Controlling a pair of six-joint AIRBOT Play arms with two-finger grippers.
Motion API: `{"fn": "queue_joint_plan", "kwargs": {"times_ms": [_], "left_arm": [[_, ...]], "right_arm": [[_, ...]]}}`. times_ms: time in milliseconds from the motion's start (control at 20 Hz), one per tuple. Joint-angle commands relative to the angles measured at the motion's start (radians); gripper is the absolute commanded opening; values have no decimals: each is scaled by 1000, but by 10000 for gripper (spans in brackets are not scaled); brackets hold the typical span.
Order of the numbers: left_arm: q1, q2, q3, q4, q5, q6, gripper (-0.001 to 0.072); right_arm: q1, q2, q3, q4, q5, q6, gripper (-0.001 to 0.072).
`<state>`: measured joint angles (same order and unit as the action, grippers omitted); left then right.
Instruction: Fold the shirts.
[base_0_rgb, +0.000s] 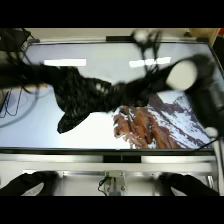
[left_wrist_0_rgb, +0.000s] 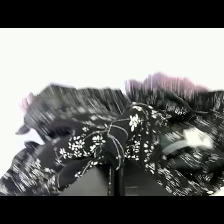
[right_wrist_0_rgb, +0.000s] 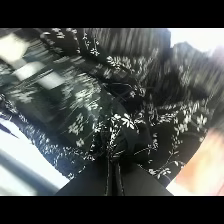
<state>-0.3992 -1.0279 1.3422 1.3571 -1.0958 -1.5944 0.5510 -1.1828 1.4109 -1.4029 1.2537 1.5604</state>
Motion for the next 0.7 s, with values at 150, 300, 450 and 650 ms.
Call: {"fn": "queue_joint_plan", "kwargs": {"times_ms": [150, 300, 450, 650], "left_arm": [[-211, 78, -682, -27, 267, -245, 44], [-286, 78, -724, -59, 333, -244, 45], [-297, 79, -724, -59, 333, -243, 44], [-298, 79, -724, -59, 332, -243, 45]], "right_arm": [[166, 51, -623, -40, -214, 248, 64], [166, 53, -624, -21, -165, 293, 261], [168, 53, -542, -14, -26, 370, 566], [168, 52, -392, -18, 71, 554, 565]]}}
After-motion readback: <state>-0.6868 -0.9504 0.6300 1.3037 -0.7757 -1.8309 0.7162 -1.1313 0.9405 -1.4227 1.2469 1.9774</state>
